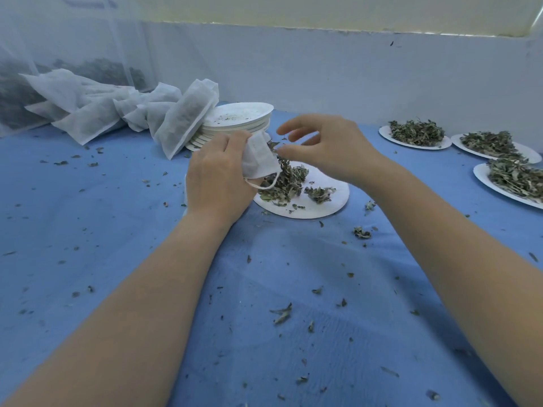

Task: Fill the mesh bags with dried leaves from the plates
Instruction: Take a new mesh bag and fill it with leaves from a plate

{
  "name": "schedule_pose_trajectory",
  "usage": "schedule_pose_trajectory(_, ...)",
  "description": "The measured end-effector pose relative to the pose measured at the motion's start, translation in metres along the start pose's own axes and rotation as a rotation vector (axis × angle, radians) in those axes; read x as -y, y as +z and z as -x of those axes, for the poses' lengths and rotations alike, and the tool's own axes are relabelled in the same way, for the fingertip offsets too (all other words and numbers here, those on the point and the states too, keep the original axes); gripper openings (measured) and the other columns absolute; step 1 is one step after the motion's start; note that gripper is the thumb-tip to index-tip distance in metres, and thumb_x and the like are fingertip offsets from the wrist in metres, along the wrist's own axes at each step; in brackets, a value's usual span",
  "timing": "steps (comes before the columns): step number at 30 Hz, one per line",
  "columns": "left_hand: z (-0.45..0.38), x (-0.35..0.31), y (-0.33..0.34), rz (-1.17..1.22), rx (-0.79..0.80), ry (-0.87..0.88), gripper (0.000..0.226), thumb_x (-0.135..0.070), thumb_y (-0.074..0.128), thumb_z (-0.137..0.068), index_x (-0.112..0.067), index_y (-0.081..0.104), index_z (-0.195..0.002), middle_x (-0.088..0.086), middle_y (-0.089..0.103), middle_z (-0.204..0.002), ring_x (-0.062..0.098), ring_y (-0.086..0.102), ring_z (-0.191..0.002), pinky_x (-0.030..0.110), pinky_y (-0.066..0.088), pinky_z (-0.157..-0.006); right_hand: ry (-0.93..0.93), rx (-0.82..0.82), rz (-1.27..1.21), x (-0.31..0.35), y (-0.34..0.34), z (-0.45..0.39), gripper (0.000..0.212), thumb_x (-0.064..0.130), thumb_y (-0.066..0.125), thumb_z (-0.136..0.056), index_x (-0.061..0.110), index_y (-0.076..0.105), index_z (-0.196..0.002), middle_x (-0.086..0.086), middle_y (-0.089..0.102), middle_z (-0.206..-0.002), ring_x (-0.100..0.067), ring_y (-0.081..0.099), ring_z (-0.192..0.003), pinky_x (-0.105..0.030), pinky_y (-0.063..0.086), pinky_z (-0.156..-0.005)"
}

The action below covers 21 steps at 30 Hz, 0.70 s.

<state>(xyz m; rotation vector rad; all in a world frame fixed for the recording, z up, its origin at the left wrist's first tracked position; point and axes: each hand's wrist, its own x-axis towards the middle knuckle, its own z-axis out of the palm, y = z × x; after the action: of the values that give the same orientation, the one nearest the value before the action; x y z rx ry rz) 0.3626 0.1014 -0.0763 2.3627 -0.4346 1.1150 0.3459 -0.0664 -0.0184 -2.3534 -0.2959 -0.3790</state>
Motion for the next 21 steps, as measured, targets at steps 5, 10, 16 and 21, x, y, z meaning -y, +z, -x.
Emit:
schedule_pose_trajectory(5,0.000,0.002,0.002,-0.040,0.009,-0.022,0.040,-0.026,0.069,-0.078,-0.012,0.061,-0.114,0.011,0.061,-0.097,0.031,0.056,-0.094,0.038,0.040,-0.080,0.112,0.239,0.314,-0.011,0.007,0.001,0.046,0.038,0.059,-0.085,0.037,0.050,-0.130,0.007,0.053,-0.128,-0.009,0.050,-0.103,-0.022,0.034,-0.077)
schedule_pose_trajectory(10,0.001,0.001,0.002,-0.049,-0.008,0.010,0.036,-0.012,0.070,-0.071,-0.007,0.062,-0.106,0.014,0.060,-0.091,0.034,0.057,-0.086,0.040,0.040,-0.075,0.049,0.213,0.301,-0.011,0.012,0.002,0.037,0.044,0.063,-0.084,0.031,0.060,-0.119,0.009,0.063,-0.107,-0.010,0.055,-0.091,-0.023,0.041,-0.067)
schedule_pose_trajectory(16,0.001,0.002,0.003,-0.049,-0.010,0.008,0.036,-0.010,0.071,-0.070,-0.008,0.063,-0.105,0.014,0.060,-0.091,0.033,0.056,-0.084,0.039,0.039,-0.074,-0.001,0.064,-0.005,-0.007,0.015,0.004,0.019,0.028,0.070,-0.082,0.025,0.071,-0.101,0.004,0.071,-0.084,-0.009,0.063,-0.073,-0.018,0.050,-0.067)
schedule_pose_trajectory(21,0.001,0.003,0.004,-0.079,0.000,0.023,0.041,-0.005,0.071,-0.067,-0.010,0.063,-0.107,0.012,0.060,-0.090,0.034,0.056,-0.082,0.037,0.039,-0.072,-0.043,-0.001,-0.094,-0.003,0.011,0.003,0.009,0.015,0.068,-0.084,0.020,0.073,-0.090,0.002,0.071,-0.077,-0.006,0.063,-0.062,-0.015,0.052,-0.066)
